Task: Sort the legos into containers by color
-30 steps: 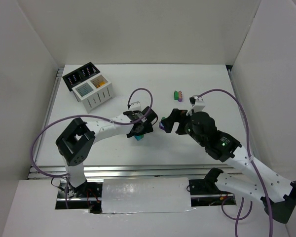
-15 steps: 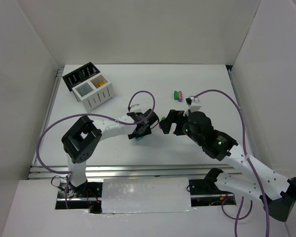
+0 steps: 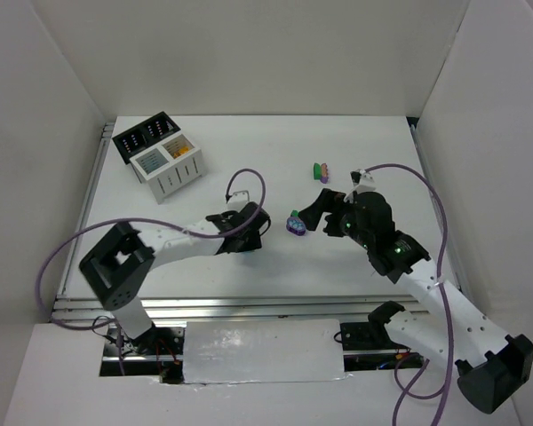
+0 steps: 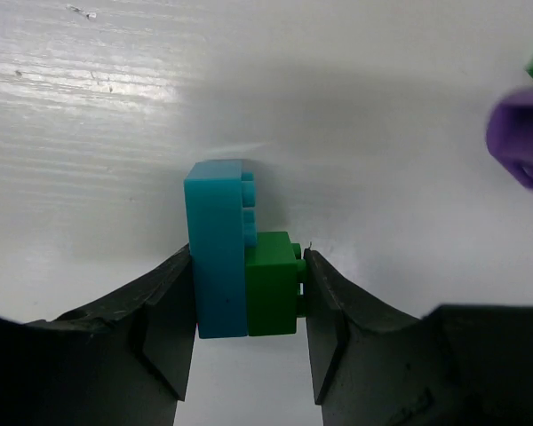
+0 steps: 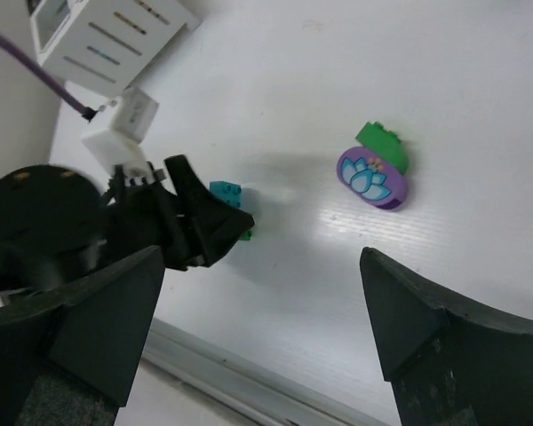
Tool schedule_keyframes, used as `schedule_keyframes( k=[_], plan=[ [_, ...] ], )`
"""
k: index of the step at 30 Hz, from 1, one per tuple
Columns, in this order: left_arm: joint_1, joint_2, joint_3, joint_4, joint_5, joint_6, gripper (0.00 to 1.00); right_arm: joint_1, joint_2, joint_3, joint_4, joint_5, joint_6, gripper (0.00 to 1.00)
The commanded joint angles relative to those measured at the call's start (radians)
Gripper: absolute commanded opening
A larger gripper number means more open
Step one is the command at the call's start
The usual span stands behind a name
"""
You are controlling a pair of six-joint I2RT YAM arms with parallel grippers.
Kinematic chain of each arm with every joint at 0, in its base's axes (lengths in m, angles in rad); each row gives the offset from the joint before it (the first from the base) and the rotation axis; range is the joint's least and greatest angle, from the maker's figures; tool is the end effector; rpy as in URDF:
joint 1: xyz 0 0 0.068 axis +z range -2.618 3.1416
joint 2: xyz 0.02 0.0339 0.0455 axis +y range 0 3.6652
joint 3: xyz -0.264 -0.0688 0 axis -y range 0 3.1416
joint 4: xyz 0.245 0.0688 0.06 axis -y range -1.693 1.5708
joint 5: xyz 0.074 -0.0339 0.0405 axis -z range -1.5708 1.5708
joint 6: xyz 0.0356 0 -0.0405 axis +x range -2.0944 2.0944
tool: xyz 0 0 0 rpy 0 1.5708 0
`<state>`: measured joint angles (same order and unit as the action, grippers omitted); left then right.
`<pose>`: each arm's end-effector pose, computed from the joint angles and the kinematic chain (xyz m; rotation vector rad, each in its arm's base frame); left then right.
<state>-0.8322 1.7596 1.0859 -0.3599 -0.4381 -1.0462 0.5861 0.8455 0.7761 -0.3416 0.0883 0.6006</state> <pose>0.2487 -0.2507 0.1756 -0.4145 2.4408 -0.2241 0.1632 0.1046 0.3102 0.0740 2.0434 0.6737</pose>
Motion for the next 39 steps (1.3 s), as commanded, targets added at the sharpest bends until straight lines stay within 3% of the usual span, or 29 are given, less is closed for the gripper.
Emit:
schedule_keyframes(
  k=[1, 4, 5, 8, 11, 15, 19, 31, 37, 39],
  plan=[
    [-0.01, -0.219, -0.121, 0.232, 0.068, 0.205, 0.0, -0.107, -0.043, -0.058, 0.12, -0.286, 0.033, 0.97],
    [-0.012, -0.398, -0.246, 0.448, 0.217, 0.397, 0.0, -0.106, -0.016, -0.04, 0.115, -0.376, 0.042, 0.96],
    [-0.012, -0.475, -0.304, 0.546, 0.328, 0.495, 0.0, -0.104, -0.005, -0.037, 0.121, -0.398, 0.05, 0.96],
    [-0.024, -0.6, -0.398, 0.68, 0.552, 0.635, 0.0, -0.097, 0.02, -0.044, 0.16, -0.458, 0.096, 0.94],
    [-0.034, -0.676, -0.452, 0.731, 0.686, 0.718, 0.0, -0.06, 0.05, -0.023, 0.155, -0.466, 0.136, 0.91],
    [-0.051, -0.736, -0.475, 0.737, 0.725, 0.788, 0.0, 0.007, 0.079, 0.006, 0.121, -0.4, 0.165, 0.9],
    [-0.068, -0.781, -0.478, 0.716, 0.748, 0.856, 0.0, 0.032, 0.102, -0.015, 0.173, -0.435, 0.215, 0.85],
    [-0.088, -0.735, -0.42, 0.625, 0.667, 0.9, 0.0, 0.187, 0.129, 0.006, 0.185, -0.366, 0.238, 0.73],
    [-0.088, -0.755, -0.414, 0.628, 0.682, 0.904, 0.0, 0.198, 0.139, -0.009, 0.205, -0.351, 0.238, 0.33],
    [-0.088, -0.755, -0.409, 0.63, 0.705, 0.899, 0.02, 0.198, 0.145, -0.023, 0.249, -0.361, 0.238, 0.13]
  ],
)
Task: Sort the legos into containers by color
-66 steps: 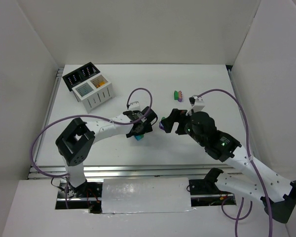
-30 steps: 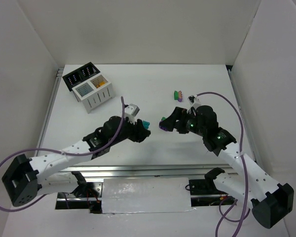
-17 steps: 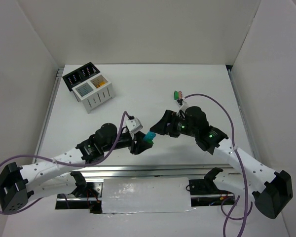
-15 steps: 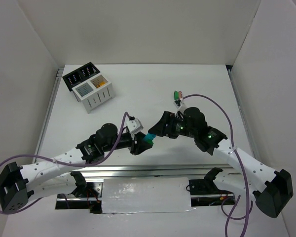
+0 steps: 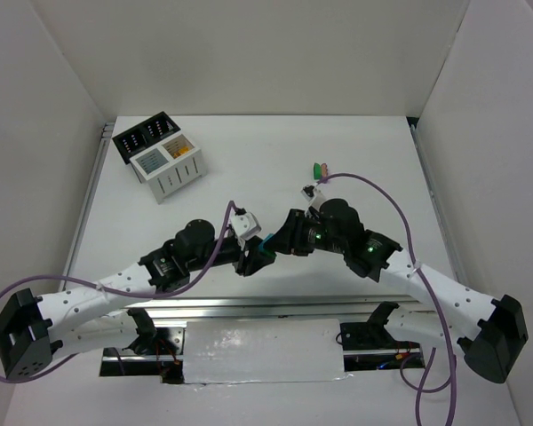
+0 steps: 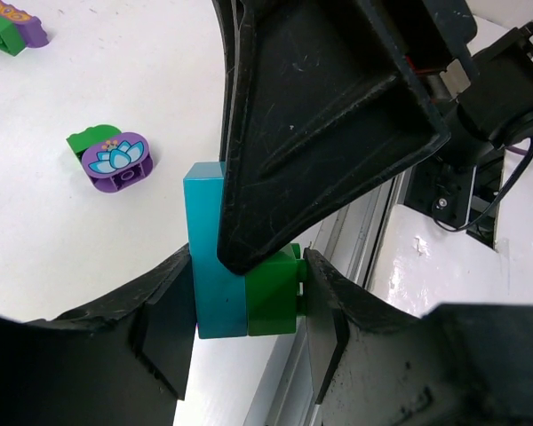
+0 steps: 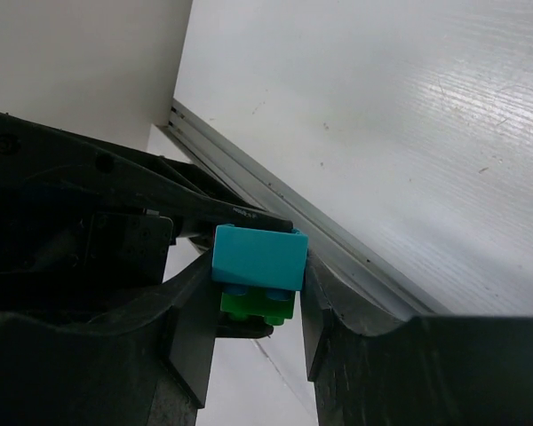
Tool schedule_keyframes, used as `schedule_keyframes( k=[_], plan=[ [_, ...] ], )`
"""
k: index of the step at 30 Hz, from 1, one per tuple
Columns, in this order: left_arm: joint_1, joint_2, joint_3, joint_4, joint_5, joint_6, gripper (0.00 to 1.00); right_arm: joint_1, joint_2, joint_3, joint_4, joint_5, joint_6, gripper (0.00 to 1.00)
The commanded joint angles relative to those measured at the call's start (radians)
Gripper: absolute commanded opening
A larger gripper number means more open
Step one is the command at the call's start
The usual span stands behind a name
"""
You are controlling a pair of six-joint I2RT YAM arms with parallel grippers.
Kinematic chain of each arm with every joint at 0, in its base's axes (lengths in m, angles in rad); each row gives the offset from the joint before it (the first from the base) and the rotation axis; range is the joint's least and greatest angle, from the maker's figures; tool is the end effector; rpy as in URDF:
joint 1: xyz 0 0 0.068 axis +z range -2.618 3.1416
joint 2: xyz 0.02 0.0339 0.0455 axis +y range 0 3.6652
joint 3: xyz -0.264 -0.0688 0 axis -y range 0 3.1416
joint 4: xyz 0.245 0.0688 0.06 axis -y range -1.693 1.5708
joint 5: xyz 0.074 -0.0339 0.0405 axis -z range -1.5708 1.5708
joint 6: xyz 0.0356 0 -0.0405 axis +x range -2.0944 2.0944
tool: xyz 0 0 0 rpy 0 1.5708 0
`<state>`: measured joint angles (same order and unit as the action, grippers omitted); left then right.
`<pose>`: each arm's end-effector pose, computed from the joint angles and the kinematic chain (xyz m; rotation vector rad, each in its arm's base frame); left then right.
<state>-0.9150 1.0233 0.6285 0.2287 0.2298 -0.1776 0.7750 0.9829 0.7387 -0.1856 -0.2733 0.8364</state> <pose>0.1393 -0.1943 0.2821 0.8270 1.6440 -0.9859 0.1535 0.1638 0.2870 -0.1280 2.2317 1.2427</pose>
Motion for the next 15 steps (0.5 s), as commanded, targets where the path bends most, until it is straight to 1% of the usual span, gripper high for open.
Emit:
schedule_keyframes(
  k=[1, 2, 3, 4, 5, 6, 7, 8, 10, 11, 13, 15],
  plan=[
    [-0.005, -0.016, 0.053, 0.038, 0.046, 0.029, 0.11, 0.009, 0.011, 0.011, 0.107, -0.007, -0.003, 0.06],
    [-0.005, -0.014, 0.057, 0.032, 0.055, 0.027, 0.19, 0.009, 0.008, -0.001, 0.129, -0.015, -0.032, 0.0],
    [-0.005, -0.006, 0.062, 0.02, 0.063, 0.024, 0.27, 0.009, 0.004, -0.01, 0.176, -0.021, -0.043, 0.0],
    [-0.005, -0.005, 0.071, 0.012, 0.072, 0.026, 0.39, 0.009, -0.004, -0.019, 0.182, -0.026, -0.055, 0.0],
    [-0.005, -0.002, 0.074, 0.005, 0.068, 0.017, 0.49, 0.009, -0.007, -0.036, 0.251, -0.036, -0.092, 0.0],
    [-0.005, 0.0, 0.083, -0.011, 0.057, 0.009, 0.62, 0.009, -0.015, -0.044, 0.277, -0.056, -0.114, 0.0],
    [-0.005, -0.002, 0.086, -0.017, 0.048, 0.003, 0.91, 0.006, -0.018, -0.048, 0.296, -0.07, -0.131, 0.0],
    [-0.005, -0.002, 0.092, -0.028, 0.036, -0.017, 1.0, 0.007, -0.023, -0.059, 0.31, -0.081, -0.182, 0.0],
    [-0.005, 0.003, 0.128, -0.095, -0.003, -0.036, 0.99, 0.009, -0.03, -0.071, 0.325, -0.055, -0.258, 0.0],
    [-0.005, 0.003, 0.176, -0.138, -0.015, -0.04, 1.0, -0.002, -0.038, -0.078, 0.324, -0.047, -0.275, 0.0],
    [-0.005, -0.011, 0.207, -0.225, -0.033, -0.056, 1.0, -0.019, -0.05, -0.108, 0.339, -0.064, -0.331, 0.0],
    [-0.005, -0.055, 0.235, -0.287, -0.034, -0.082, 1.0, -0.045, -0.081, -0.127, 0.354, -0.116, -0.367, 0.0]
  ],
)
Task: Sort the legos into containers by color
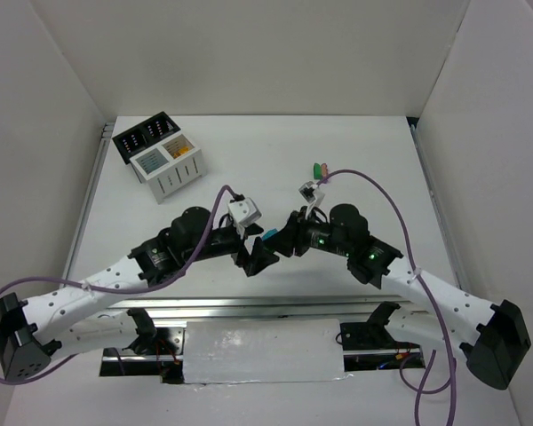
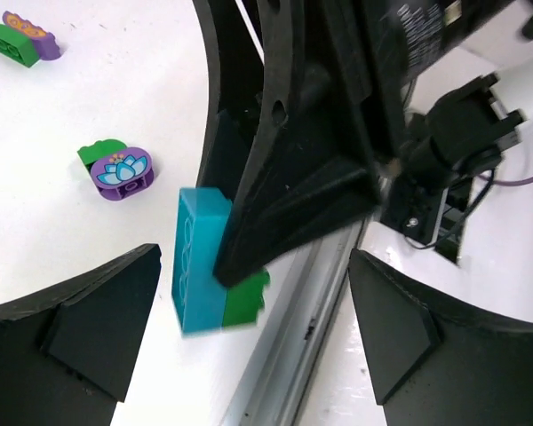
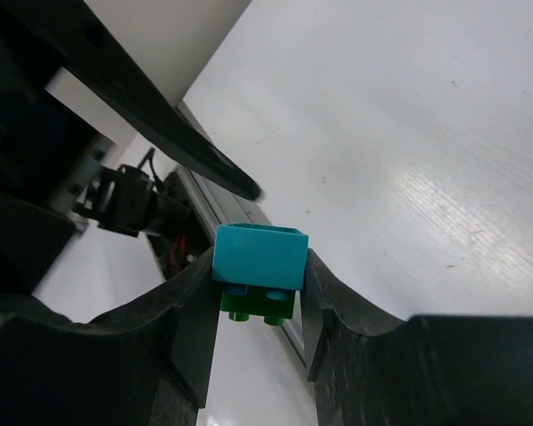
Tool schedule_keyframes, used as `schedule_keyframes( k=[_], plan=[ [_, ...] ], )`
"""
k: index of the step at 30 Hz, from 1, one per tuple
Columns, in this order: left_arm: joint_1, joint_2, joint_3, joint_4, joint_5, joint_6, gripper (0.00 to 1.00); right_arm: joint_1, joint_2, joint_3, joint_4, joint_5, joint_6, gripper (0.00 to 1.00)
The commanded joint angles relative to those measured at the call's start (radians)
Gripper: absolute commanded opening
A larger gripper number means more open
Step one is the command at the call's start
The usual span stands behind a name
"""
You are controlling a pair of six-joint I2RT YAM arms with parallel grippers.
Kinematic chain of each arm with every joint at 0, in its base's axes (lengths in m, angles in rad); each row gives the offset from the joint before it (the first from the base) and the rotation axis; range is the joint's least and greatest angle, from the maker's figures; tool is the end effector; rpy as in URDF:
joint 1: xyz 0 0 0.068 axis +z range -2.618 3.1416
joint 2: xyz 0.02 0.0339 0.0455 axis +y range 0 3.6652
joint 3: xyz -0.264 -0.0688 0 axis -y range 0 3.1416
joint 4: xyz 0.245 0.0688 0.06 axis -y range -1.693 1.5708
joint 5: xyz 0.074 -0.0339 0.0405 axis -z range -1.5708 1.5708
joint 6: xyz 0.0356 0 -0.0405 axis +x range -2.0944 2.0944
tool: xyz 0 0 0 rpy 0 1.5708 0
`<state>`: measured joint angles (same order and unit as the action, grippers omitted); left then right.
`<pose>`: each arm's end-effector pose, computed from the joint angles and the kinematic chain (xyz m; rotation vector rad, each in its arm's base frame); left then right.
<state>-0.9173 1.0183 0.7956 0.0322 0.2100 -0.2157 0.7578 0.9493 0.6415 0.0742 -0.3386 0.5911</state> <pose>0.1403 -0.1955 0.3220 0.7921 1.6930 -0.9906 0.1536 0.1616 0.2862 -0.4273 1.9327 1.2295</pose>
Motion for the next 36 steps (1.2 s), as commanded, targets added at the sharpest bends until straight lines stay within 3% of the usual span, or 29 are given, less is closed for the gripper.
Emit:
schedule_keyframes(
  k=[1, 10, 14, 16, 24, 30, 32, 34, 36],
  plan=[
    [-0.003, -0.07, 0.076, -0.124, -0.005, -0.051, 1.0, -0.052, -0.058, -0.043, 0.098, -0.075, -0.155, 0.0],
    [-0.003, -0.213, 0.083, -0.184, 0.201, -0.099, 0.99, -0.115, -0.213, -0.003, 0.044, -0.565, -0.339, 0.0],
    [-0.003, -0.201, 0.042, -0.098, 0.383, -0.134, 0.99, -0.115, -0.155, 0.066, 0.03, -0.714, -0.335, 0.0],
    [-0.003, -0.173, 0.042, -0.091, 0.41, -0.151, 0.98, -0.112, -0.117, 0.092, 0.041, -0.766, -0.329, 0.0],
    [-0.003, -0.11, 0.06, -0.045, 0.407, -0.192, 0.86, -0.1, -0.106, 0.102, 0.068, -0.772, -0.31, 0.0],
    [-0.003, -0.084, 0.08, -0.041, 0.427, -0.188, 0.63, -0.097, -0.106, 0.107, 0.078, -0.781, -0.309, 0.0],
    [-0.003, -0.069, 0.08, -0.032, 0.434, -0.191, 0.64, -0.095, -0.098, 0.107, 0.096, -0.789, -0.3, 0.0],
    [-0.003, -0.052, 0.077, 0.001, 0.457, -0.194, 0.73, -0.094, -0.09, 0.11, 0.096, -0.789, -0.303, 0.0],
    [-0.003, -0.035, 0.074, 0.006, 0.459, -0.197, 0.76, -0.092, -0.083, 0.112, 0.098, -0.793, -0.304, 0.0]
  ],
)
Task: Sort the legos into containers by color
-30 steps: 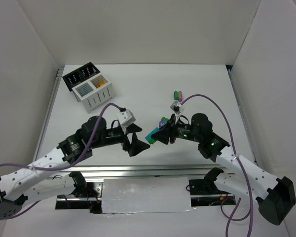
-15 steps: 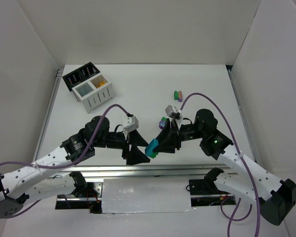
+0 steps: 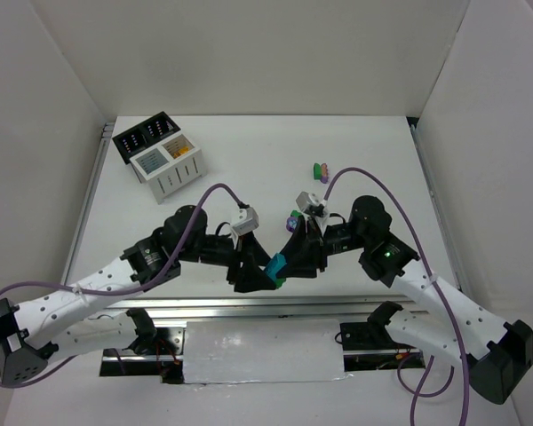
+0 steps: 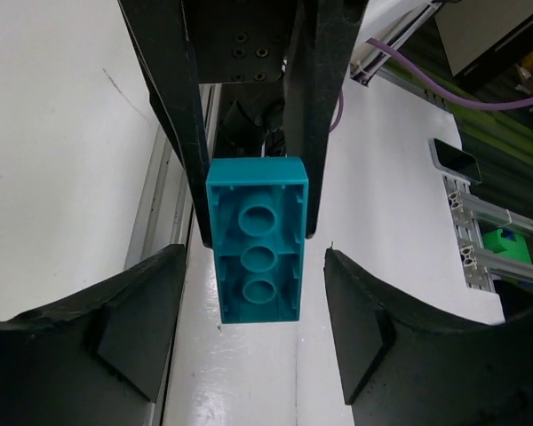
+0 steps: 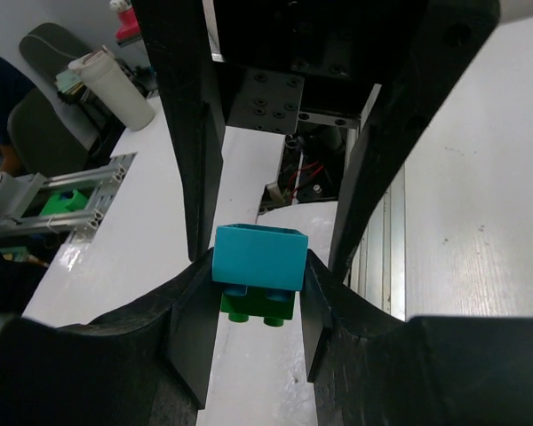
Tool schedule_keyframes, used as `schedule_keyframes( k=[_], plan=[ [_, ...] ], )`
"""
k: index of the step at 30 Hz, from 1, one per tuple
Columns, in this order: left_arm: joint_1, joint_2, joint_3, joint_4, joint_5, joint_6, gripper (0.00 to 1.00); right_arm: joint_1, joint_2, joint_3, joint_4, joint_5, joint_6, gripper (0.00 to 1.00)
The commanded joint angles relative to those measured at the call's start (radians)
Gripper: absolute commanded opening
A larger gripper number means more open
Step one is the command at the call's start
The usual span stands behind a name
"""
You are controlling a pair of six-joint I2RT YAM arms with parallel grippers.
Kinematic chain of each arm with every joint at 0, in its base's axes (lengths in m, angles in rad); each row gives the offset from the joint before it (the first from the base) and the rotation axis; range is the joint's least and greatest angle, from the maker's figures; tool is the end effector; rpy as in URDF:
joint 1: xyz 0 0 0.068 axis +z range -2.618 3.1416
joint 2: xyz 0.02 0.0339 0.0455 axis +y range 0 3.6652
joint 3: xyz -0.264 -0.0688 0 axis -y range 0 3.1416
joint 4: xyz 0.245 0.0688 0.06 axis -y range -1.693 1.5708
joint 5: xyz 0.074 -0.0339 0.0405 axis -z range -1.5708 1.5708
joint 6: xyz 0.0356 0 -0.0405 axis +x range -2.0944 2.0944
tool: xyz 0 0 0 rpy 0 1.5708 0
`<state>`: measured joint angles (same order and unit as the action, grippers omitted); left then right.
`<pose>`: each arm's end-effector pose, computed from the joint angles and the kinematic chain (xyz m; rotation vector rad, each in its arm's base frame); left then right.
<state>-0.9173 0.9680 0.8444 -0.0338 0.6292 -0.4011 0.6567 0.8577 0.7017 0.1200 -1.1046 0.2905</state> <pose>0.1186 -0.1893 0.3442 0.9842 1.6833 -1.4657 0.1299 0.1403 0.3311 -1.2145 1.3863 1.5659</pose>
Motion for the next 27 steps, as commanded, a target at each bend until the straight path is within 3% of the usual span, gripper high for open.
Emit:
schedule_keyframes(
  k=[1, 3, 6, 8, 9, 10, 12, 13, 20, 21, 25, 27],
  plan=[
    [-0.003, 0.02, 0.025, 0.074, 0.037, -0.012, 0.76, 0.014, 0.007, 0.051, 0.056, -0.028, -0.004, 0.0],
    [-0.003, 0.031, 0.024, 0.078, 0.043, -0.01, 0.73, 0.015, 0.007, 0.048, 0.064, -0.029, 0.002, 0.0],
    [-0.003, 0.029, 0.021, 0.089, 0.047, -0.007, 0.55, 0.018, 0.01, 0.047, 0.06, -0.029, -0.002, 0.0],
    [-0.003, 0.021, 0.019, 0.103, 0.055, -0.002, 0.36, 0.018, 0.015, 0.042, 0.056, -0.029, -0.001, 0.01],
    [-0.003, 0.009, 0.016, 0.106, 0.055, -0.001, 0.2, 0.018, 0.017, 0.039, 0.07, -0.02, 0.006, 0.09],
    [-0.003, 0.002, 0.015, 0.109, 0.032, -0.002, 0.11, 0.018, 0.017, 0.021, 0.095, -0.012, 0.021, 0.53],
    [-0.003, -0.026, 0.01, 0.109, -0.008, -0.012, 0.0, 0.017, 0.003, -0.002, 0.153, 0.008, 0.07, 0.72],
    [-0.003, -0.034, 0.01, 0.103, -0.026, -0.013, 0.0, 0.017, -0.003, -0.022, 0.167, 0.04, 0.096, 0.99],
    [-0.003, -0.071, 0.009, 0.13, 0.018, -0.019, 0.0, 0.02, 0.007, -0.062, 0.236, 0.035, 0.162, 0.96],
    [-0.003, -0.072, 0.01, 0.132, 0.018, -0.018, 0.0, 0.018, 0.007, -0.068, 0.265, 0.032, 0.173, 0.94],
    [-0.003, -0.077, 0.001, 0.149, 0.024, -0.018, 0.0, 0.02, -0.006, -0.105, 0.331, 0.029, 0.231, 0.65],
    [-0.003, -0.074, -0.005, 0.156, 0.032, -0.022, 0.0, 0.021, -0.017, -0.107, 0.333, 0.037, 0.233, 0.62]
  ],
)
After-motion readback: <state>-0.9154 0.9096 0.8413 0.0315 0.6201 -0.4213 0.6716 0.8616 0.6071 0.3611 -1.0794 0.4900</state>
